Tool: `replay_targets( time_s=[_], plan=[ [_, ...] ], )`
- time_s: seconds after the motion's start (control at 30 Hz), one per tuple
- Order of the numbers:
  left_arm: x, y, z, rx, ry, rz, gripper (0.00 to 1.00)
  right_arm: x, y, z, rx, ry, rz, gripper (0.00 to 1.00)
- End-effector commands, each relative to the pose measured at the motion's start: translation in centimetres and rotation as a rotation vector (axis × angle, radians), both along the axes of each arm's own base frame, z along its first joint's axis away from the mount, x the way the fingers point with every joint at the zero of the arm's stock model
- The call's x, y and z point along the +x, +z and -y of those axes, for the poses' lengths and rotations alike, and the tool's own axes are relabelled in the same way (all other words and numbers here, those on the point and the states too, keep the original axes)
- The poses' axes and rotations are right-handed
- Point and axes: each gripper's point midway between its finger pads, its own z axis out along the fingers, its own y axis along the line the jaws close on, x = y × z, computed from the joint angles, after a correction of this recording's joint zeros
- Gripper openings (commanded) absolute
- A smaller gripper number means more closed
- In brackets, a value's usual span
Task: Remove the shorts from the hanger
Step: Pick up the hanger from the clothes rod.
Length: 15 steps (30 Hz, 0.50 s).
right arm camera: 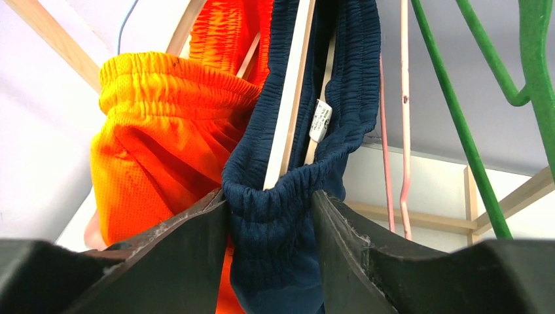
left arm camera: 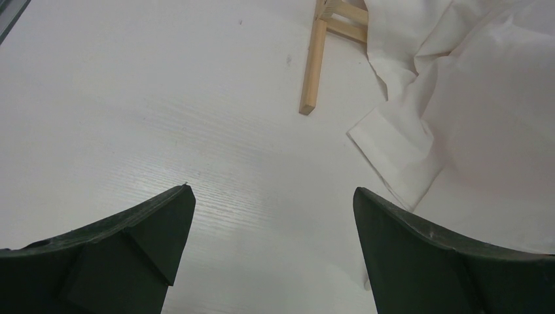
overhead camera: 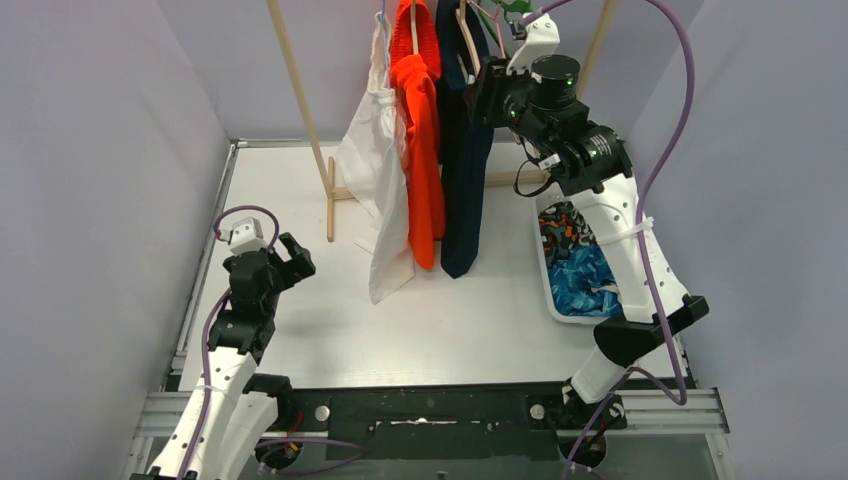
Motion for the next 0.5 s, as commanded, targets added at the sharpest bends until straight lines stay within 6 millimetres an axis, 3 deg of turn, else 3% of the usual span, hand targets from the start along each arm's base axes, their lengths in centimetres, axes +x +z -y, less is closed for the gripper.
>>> replay_targets(
  time_s=[0.0,0.17,0.23,0.33,0.47],
  plan=[
    [1.0,2.0,0.3,-0.006,-0.019,0.082,0.94,0.6,-0.8,-0.1,-0.028,-0.007,-0.048,0.49],
    [1.0,2.0,0.3,-0.006,-0.019,0.081,0.93,2.1,-2.9,0.1,-0.085,-0.059,-0.108,0.46],
    [1.0,1.9,0.3,-0.006,-0.018,0.080,0.93,2.4,-2.7,0.9,-0.095,-0.107,-0.100,0.43],
    [1.0,1.9,0.3,-0.006,-0.019,0.080,0.94,2.4,-1.9,1.3,-0.097,-0.134,-0.072,0.25],
    [1.0,2.0,0.2,-0.005,-0.015,0.080,0.94,2.3,-1.2,1.5,-0.097,-0.139,-0.047,0.09]
  ],
)
